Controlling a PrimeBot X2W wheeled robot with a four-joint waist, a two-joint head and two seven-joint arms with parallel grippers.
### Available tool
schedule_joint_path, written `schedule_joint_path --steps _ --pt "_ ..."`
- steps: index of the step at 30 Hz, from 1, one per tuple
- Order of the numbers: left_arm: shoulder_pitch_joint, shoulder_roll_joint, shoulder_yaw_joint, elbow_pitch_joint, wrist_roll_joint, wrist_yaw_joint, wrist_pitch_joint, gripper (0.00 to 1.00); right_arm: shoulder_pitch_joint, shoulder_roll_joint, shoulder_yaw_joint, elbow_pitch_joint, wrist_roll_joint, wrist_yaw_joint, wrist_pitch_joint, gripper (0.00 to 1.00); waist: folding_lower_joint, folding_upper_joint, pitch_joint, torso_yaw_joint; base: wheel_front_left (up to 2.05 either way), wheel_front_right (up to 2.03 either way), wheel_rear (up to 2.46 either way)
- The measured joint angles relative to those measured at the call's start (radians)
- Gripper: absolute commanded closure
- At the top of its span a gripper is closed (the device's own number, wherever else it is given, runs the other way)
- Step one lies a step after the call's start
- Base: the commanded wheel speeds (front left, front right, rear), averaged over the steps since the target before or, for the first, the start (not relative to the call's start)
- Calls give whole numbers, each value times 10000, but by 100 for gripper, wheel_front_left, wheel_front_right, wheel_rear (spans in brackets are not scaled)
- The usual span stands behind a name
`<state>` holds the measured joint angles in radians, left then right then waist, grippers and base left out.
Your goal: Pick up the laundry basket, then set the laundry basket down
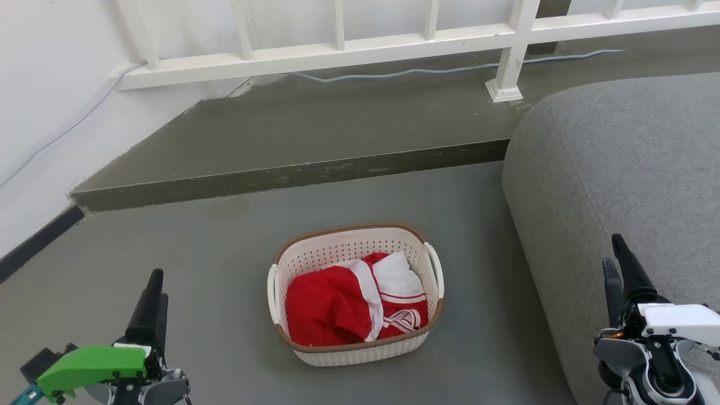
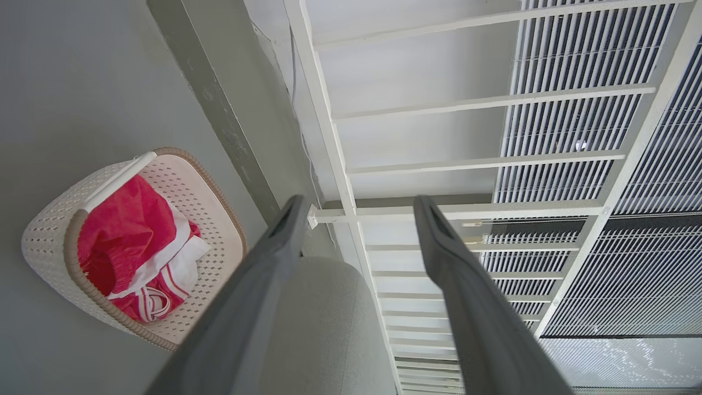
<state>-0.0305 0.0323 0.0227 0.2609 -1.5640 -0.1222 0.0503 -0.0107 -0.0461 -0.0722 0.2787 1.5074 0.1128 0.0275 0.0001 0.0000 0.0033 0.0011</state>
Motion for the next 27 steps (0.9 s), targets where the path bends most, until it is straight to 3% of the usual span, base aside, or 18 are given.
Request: schedule_joint_path --steps 18,27 --pt "-159 834 -861 -435 2803 0 -775 0 -111 -619 867 -293 -2621 -123 -545 0 0 0 -36 28 0 0 0" --pt "-284 1106 -1266 -598 4422 182 -1055 0 -235 -963 1327 -470 -4303 -546 -851 0 0 0 -74 36 0 0 0"
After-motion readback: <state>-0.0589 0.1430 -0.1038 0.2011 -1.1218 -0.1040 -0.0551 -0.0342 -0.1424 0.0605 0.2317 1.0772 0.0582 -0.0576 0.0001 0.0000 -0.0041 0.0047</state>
